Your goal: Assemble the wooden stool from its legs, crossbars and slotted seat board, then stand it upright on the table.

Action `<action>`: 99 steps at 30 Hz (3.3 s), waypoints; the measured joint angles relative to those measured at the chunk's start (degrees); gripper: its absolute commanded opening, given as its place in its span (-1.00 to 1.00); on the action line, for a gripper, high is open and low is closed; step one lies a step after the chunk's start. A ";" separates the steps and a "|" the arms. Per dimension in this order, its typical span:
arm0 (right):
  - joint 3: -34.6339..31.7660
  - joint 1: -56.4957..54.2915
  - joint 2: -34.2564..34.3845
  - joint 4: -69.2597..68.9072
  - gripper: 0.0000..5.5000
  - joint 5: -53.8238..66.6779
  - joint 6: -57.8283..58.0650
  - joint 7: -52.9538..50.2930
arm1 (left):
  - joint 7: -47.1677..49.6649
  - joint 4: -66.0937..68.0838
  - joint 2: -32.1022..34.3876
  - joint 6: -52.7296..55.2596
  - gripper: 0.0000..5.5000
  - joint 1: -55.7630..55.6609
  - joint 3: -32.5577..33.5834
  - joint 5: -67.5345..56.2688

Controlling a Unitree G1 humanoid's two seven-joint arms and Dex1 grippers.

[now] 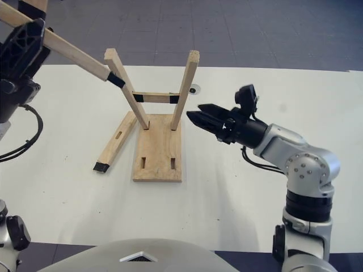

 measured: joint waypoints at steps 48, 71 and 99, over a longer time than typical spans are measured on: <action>14.60 8.70 11.27 3.70 0.24 -40.51 -19.04 -9.90 | -72.19 34.86 -5.08 -36.68 -0.25 -2.75 -32.64 66.35; 14.85 8.91 11.31 3.48 0.24 -41.66 -19.08 -9.31 | -47.04 13.25 -0.79 -53.23 -0.26 14.99 -36.73 77.70; 14.59 8.84 11.91 3.39 0.24 -42.01 -18.98 -9.21 | -49.04 13.41 1.16 -30.64 -0.12 4.67 -39.66 67.04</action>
